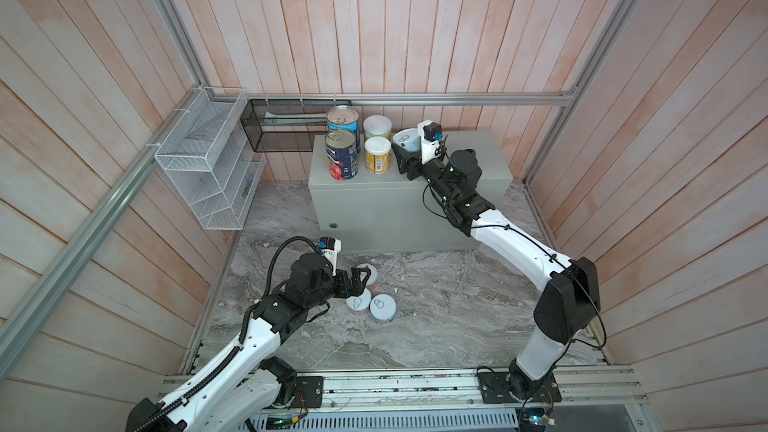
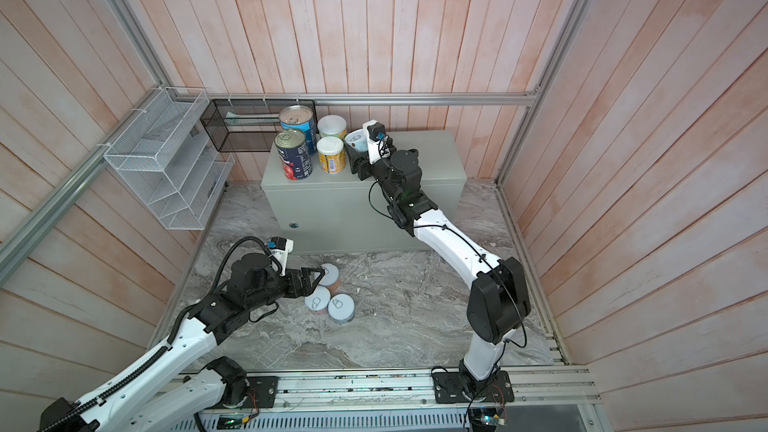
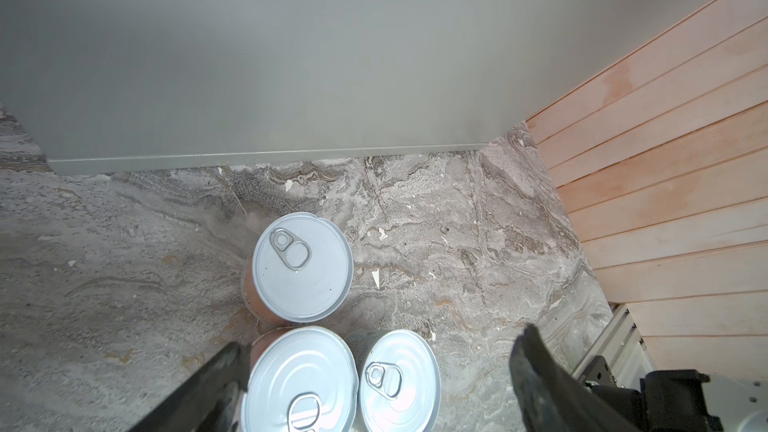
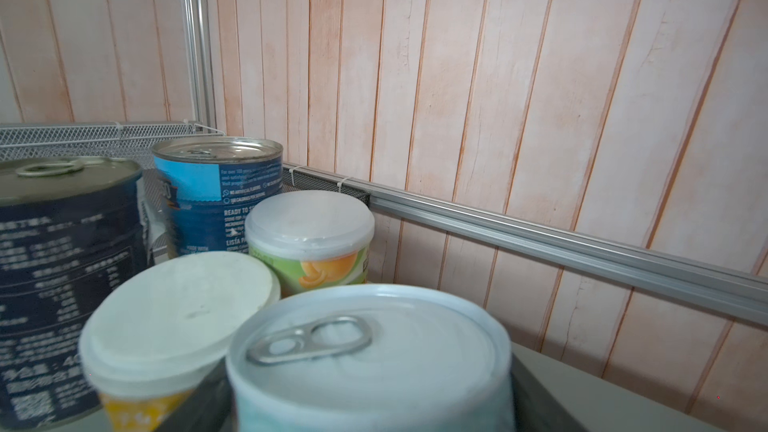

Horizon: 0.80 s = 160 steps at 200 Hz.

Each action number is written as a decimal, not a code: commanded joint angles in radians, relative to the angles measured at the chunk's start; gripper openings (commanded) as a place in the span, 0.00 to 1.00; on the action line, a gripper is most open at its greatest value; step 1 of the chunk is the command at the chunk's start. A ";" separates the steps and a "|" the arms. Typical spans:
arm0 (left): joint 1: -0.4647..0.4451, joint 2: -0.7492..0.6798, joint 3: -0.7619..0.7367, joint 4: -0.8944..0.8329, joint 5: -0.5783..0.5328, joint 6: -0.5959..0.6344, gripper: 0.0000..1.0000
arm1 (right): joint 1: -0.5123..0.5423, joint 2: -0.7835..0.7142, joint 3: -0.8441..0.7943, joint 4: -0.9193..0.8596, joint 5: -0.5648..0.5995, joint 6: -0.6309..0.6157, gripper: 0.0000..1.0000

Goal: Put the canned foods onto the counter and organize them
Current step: 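Lift the white-lidded can with the right gripper onto the cabinet top, then lower the can beside the other cans and open the right gripper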

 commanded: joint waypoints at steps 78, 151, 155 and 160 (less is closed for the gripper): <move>0.002 0.005 0.014 -0.032 -0.028 0.018 1.00 | -0.032 0.196 0.267 0.046 0.062 0.010 0.57; 0.001 0.050 0.029 -0.023 -0.008 0.017 1.00 | -0.068 0.208 0.277 0.013 0.064 0.063 0.86; 0.002 0.051 0.029 -0.020 -0.006 0.018 1.00 | -0.070 0.200 0.267 0.014 0.067 0.070 0.89; 0.002 0.052 0.029 -0.016 -0.001 0.019 1.00 | -0.073 0.187 0.250 0.022 0.068 0.074 0.94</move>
